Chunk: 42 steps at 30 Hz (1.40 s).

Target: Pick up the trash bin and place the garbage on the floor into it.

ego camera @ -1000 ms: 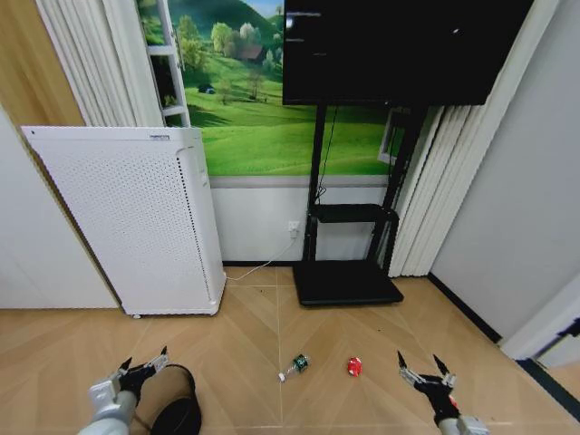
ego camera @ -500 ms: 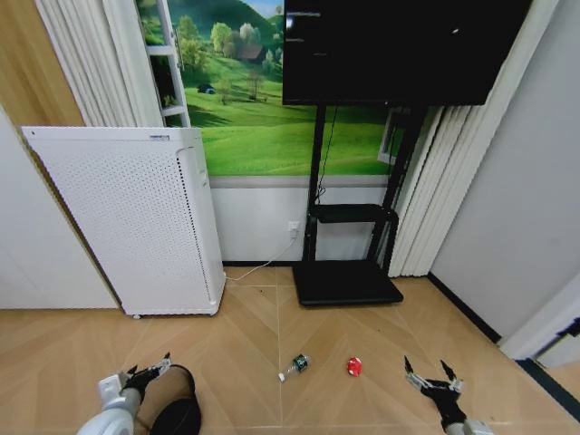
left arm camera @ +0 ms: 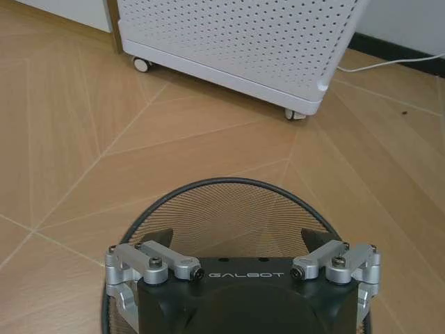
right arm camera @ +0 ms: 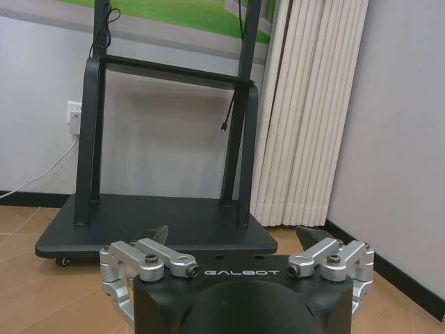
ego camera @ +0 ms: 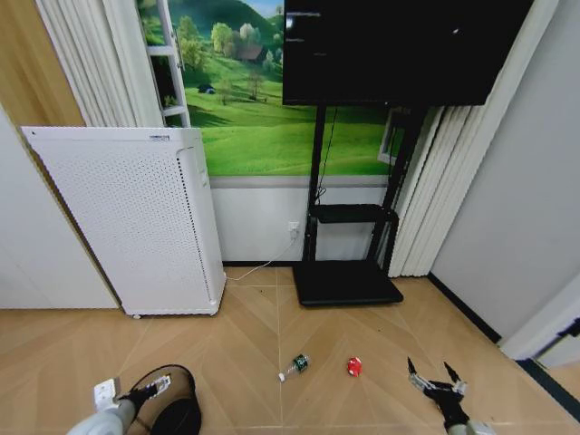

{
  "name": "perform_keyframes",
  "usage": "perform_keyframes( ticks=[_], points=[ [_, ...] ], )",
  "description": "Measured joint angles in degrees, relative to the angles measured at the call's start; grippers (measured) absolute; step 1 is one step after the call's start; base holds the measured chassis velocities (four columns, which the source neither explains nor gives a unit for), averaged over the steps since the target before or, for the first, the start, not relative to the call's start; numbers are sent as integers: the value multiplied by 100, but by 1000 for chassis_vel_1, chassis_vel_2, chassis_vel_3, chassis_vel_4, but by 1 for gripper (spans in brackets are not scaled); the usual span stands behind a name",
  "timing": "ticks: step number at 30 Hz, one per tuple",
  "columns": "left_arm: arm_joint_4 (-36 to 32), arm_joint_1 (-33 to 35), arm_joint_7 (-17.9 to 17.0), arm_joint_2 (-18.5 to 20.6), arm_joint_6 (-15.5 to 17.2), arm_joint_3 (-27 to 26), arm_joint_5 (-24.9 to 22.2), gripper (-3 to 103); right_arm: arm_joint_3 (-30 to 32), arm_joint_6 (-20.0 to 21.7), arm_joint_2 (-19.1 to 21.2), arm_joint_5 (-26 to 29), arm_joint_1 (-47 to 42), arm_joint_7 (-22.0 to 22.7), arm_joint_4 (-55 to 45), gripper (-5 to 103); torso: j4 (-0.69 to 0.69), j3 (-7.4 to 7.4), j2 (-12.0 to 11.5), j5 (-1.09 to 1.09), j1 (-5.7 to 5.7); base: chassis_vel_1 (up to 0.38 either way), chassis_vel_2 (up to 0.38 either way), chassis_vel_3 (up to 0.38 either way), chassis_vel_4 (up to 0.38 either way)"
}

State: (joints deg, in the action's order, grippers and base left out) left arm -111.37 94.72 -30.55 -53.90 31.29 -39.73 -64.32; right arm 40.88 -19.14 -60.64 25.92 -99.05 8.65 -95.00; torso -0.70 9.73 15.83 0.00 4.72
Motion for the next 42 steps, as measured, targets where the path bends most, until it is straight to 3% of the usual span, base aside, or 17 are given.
perform_keyframes(
  ticks=[5,12,17,31,42],
  points=[
    [-69,148,-298,284,164,-226,-88,100,16,-61,23,46,30,-42,82,100,0,1,1,1,0,0,0,0,0],
    [158,158,-216,542,216,-360,-123,100,-49,-67,-9,55,130,-66,129,100,1,1,2,1,0,0,0,0,0],
    [708,-331,-56,655,313,-161,-133,100,-60,-67,-8,55,140,-67,137,100,0,2,2,0,0,0,0,0,0],
    [1833,-1221,361,476,478,395,203,100,25,-63,58,63,38,-64,173,100,0,2,2,0,1,0,0,0,0],
    [2249,-1554,548,238,468,585,364,100,48,-43,60,17,-39,-60,130,100,0,2,3,0,1,0,0,0,0]
  ],
)
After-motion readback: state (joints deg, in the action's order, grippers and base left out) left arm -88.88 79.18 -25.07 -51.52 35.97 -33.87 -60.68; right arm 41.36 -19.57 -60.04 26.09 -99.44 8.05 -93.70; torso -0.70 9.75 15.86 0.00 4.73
